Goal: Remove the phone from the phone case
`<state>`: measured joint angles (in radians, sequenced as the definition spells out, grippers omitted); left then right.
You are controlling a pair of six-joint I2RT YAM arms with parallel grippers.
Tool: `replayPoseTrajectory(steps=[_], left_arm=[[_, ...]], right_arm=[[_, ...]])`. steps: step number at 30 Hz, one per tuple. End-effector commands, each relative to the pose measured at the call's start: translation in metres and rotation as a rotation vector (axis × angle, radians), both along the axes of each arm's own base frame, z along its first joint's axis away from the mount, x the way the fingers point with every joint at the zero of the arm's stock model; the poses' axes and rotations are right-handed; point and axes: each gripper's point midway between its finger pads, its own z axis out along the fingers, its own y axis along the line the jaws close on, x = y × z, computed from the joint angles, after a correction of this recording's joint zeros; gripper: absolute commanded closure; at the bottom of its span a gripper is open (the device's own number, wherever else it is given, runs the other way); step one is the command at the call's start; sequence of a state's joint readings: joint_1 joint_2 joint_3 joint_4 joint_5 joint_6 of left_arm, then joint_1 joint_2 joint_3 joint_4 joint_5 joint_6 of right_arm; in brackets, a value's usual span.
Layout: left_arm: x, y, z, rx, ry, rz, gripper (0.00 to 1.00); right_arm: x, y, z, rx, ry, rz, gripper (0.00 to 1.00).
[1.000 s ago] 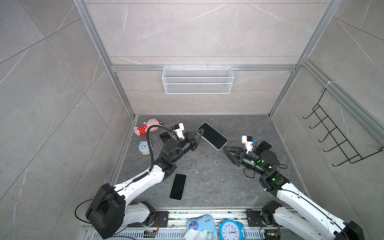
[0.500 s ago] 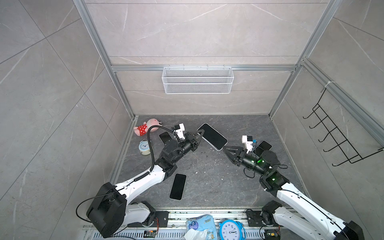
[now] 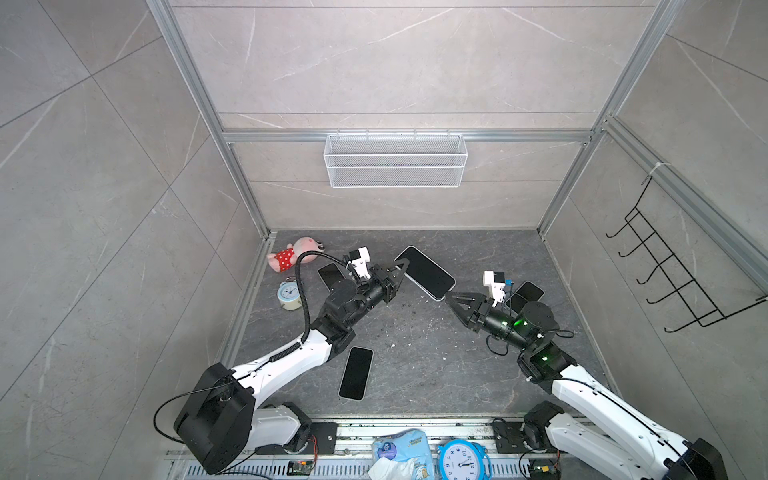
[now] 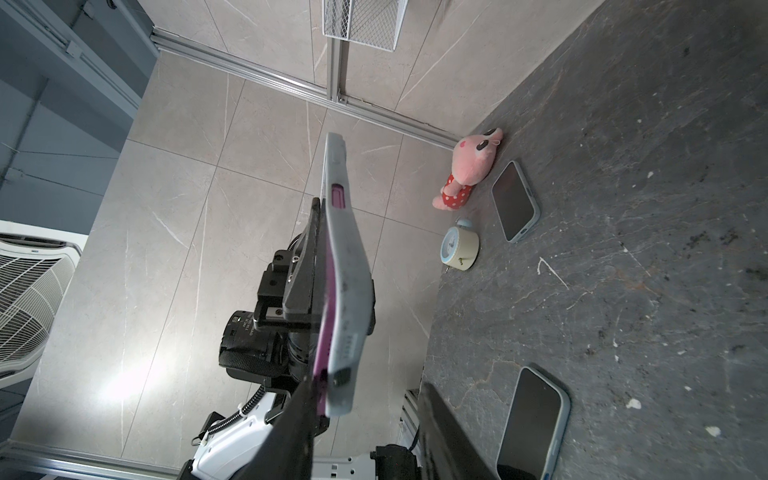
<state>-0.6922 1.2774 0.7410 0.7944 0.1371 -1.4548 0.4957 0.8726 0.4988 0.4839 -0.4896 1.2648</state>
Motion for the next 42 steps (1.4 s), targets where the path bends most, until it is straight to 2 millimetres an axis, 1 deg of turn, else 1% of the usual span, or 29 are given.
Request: replayPoseTrajectory(steps=[1, 8, 15, 18, 23, 29, 31, 33, 38, 40, 42], left_arm=[[-0.012, 0.007, 0.050, -0.121, -0.135, -0.003, 1.00], [-0.018, 0.001, 0.055, -0.126, -0.157, -0.023, 1.00], [-0.021, -0.007, 0.053, -0.121, -0.161, -0.041, 1.00], [-0.023, -0.011, 0.054, -0.127, -0.166, -0.053, 1.00], [-0.029, -0.012, 0.057, -0.140, -0.175, -0.062, 1.00], [-0.032, -0.010, 0.054, -0.140, -0.172, -0.057, 1.00], [-0.033, -0.012, 0.053, -0.137, -0.171, -0.064, 1.00], [-0.033, -0.013, 0.048, -0.131, -0.162, -0.063, 1.00], [-0.031, -0.016, 0.030, -0.127, -0.131, -0.064, 1.00], [-0.030, -0.019, 0.024, -0.135, -0.120, -0.069, 1.00], [-0.029, -0.022, 0.020, -0.136, -0.114, -0.075, 1.00]], right_arm=[[0.000, 0.001, -0.007, 0.001, 0.008, 0.000, 0.59], [0.002, 0.001, -0.012, -0.002, 0.018, -0.008, 0.59], [0.003, 0.002, -0.007, 0.004, 0.011, -0.005, 0.59], [0.006, 0.002, -0.013, -0.005, 0.031, -0.017, 0.60], [0.015, 0.005, -0.028, -0.013, 0.079, -0.023, 0.64], [0.020, 0.008, -0.034, -0.022, 0.095, -0.025, 0.66], [0.021, 0.008, -0.033, -0.018, 0.089, -0.027, 0.66], [0.021, 0.009, -0.027, -0.008, 0.071, -0.022, 0.66], [0.018, 0.009, -0.006, 0.015, 0.012, -0.014, 0.66], [0.019, 0.009, -0.004, 0.012, 0.010, -0.011, 0.67], [0.019, 0.010, -0.007, 0.011, 0.017, -0.009, 0.69]])
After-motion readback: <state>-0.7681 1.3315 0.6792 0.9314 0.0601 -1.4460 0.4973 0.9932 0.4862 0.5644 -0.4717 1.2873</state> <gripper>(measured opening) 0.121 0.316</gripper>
